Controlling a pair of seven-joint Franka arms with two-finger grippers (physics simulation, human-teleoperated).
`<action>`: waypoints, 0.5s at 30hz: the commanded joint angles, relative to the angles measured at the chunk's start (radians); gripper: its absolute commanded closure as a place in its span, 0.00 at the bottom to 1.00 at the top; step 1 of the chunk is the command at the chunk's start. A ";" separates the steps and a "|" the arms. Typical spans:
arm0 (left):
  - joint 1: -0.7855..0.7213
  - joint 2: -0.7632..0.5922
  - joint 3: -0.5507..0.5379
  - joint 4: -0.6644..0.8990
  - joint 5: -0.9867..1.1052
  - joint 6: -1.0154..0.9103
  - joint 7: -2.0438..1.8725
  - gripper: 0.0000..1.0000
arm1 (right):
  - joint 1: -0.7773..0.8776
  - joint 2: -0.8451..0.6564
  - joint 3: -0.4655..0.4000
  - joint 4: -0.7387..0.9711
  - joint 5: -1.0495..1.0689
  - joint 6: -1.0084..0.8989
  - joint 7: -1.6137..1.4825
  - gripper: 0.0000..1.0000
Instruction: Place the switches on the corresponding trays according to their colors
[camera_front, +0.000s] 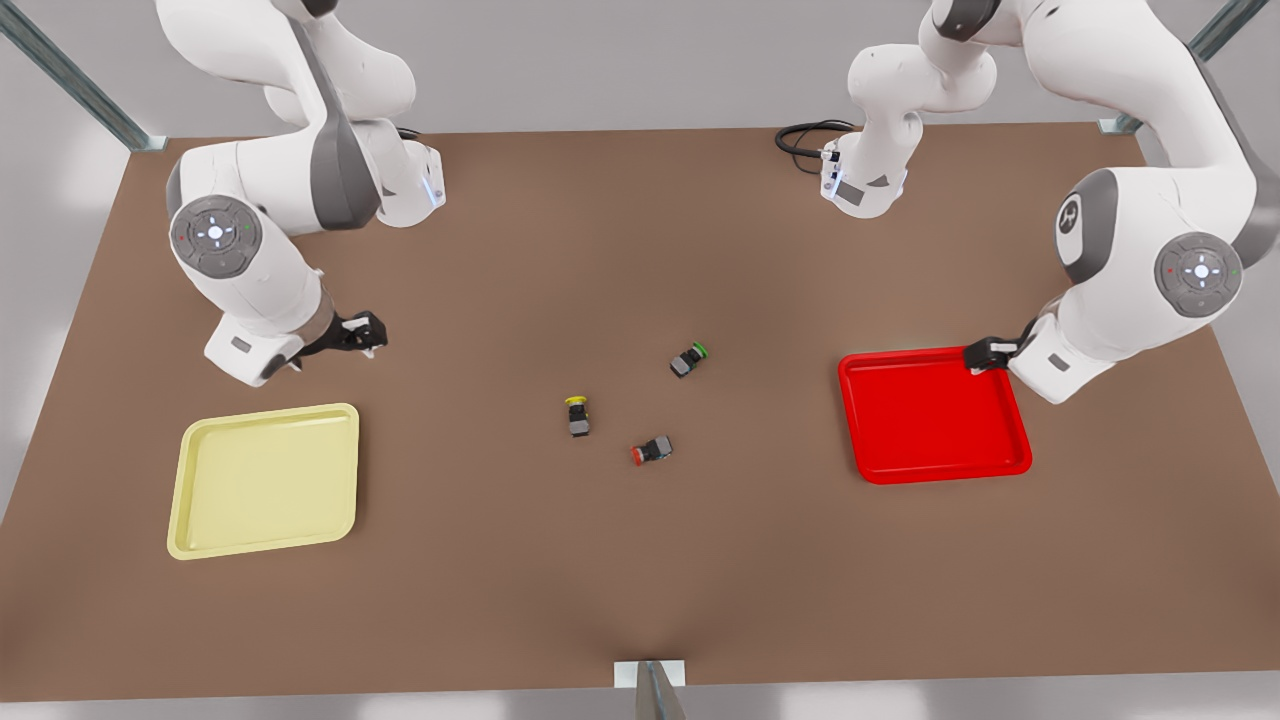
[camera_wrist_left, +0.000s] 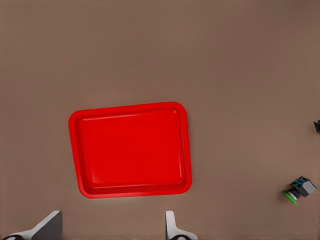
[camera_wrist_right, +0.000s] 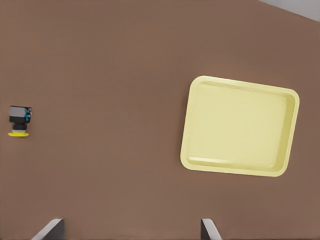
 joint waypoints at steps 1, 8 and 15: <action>0.000 0.000 0.000 0.000 0.001 0.000 0.000 0.00 | -0.001 0.000 0.000 0.000 0.000 0.000 0.000 0.00; -0.101 0.063 -0.060 0.071 0.000 0.011 0.002 0.00 | 0.079 0.100 0.003 -0.005 0.009 0.012 0.020 0.00; -0.187 0.201 -0.060 0.156 -0.002 0.083 0.014 0.00 | 0.101 0.219 0.003 -0.045 0.054 0.126 0.106 0.00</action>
